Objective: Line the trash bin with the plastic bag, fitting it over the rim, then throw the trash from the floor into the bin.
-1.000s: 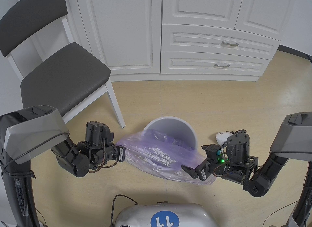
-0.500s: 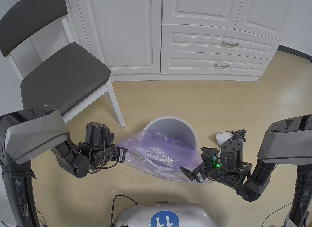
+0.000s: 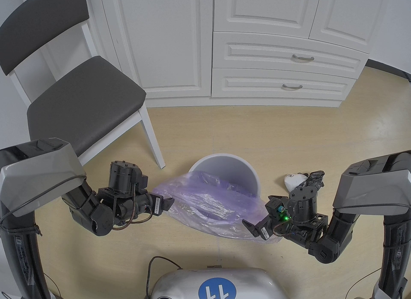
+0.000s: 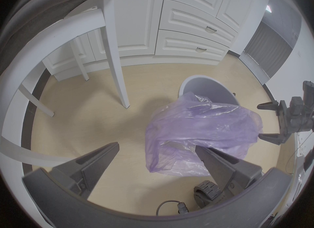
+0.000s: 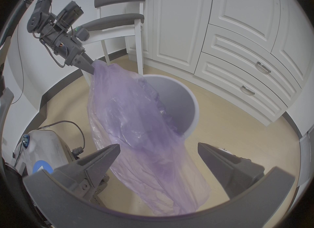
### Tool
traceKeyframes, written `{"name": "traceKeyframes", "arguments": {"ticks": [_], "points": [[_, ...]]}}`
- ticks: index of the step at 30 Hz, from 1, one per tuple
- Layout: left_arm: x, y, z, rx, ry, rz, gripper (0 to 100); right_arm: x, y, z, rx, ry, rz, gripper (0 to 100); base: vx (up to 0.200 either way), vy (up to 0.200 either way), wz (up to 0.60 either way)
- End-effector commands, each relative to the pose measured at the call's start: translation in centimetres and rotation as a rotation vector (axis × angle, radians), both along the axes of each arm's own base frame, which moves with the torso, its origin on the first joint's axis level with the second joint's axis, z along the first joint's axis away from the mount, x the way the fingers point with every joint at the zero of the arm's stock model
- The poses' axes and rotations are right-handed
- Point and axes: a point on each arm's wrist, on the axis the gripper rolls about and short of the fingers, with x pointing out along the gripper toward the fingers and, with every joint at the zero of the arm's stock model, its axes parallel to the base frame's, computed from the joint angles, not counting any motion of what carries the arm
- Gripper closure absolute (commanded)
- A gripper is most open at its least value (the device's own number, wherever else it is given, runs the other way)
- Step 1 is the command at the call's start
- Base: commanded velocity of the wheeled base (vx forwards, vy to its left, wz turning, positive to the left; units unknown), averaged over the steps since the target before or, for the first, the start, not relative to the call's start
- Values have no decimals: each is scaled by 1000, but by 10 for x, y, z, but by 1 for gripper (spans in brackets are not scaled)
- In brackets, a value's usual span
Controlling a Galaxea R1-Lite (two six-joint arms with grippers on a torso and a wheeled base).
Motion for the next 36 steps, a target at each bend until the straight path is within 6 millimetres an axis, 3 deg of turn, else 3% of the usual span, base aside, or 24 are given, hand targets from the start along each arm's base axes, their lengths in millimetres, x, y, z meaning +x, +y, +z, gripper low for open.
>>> {"name": "traceKeyframes", "arguments": {"ticks": [1, 9, 10, 17, 25, 30, 36], "points": [[-5, -2, 9, -7, -17, -9, 0, 6, -2, -10, -9, 14, -13, 0, 0, 0, 0], [-7, -2, 11, -6, -20, -12, 0, 16, -5, -16, -4, 13, -36, 0, 0, 0, 0], [-7, -2, 11, -6, -20, -12, 0, 18, -5, -15, 0, 9, -38, 100, 0, 0, 0], [-7, -4, 12, -5, -23, -14, 0, 29, -6, -4, 43, -31, -66, 100, 0, 0, 0], [-5, -4, 21, -32, -88, -5, 0, 46, 6, 15, 210, -82, -149, 100, 0, 0, 0], [-12, 0, 35, -50, -117, -13, 0, 70, 21, 20, 329, -133, -253, 100, 0, 0, 0], [-21, 1, 46, -82, -125, -63, 0, 112, 41, 3, 403, -230, -388, 100, 0, 0, 0]]}}
